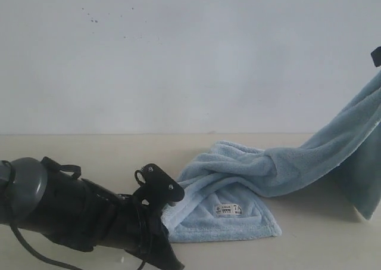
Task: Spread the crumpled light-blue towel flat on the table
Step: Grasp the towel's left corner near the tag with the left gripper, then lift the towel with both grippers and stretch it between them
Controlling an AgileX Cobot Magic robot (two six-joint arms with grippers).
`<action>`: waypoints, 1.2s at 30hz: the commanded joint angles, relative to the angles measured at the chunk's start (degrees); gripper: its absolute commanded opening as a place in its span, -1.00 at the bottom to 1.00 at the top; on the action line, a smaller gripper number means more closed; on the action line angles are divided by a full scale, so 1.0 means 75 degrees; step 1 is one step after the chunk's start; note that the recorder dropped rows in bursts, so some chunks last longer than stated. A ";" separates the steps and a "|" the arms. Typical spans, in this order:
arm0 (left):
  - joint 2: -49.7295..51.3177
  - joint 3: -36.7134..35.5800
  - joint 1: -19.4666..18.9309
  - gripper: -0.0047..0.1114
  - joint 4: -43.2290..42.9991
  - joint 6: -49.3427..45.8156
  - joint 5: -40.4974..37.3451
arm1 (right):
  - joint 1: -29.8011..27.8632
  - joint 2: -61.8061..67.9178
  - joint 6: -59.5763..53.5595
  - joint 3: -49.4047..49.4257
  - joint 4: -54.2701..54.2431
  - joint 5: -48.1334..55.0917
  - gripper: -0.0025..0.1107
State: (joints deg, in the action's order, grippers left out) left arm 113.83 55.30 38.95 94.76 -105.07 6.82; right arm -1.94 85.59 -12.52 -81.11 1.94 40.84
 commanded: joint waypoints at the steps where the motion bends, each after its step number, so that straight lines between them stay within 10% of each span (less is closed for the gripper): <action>1: -0.0438 0.0047 0.0045 -0.75 0.0097 -0.0011 0.0127 | -0.0053 -0.0041 -0.0037 -0.0004 -0.0013 -0.0136 -0.91; 13: -0.3894 -0.1186 0.0032 -0.85 0.0691 -0.1651 0.3791 | -0.0053 -0.0431 -0.0009 -0.0004 0.0020 0.0055 -0.91; 36: -0.8515 -0.2265 0.0032 -0.85 0.0691 -0.2291 0.6303 | -0.0039 -0.3161 0.0255 0.0466 0.0020 0.1549 -0.91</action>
State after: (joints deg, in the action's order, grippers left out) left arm 52.88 38.58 39.05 99.69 -122.03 52.09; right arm -1.94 64.74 -10.46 -79.70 1.72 52.03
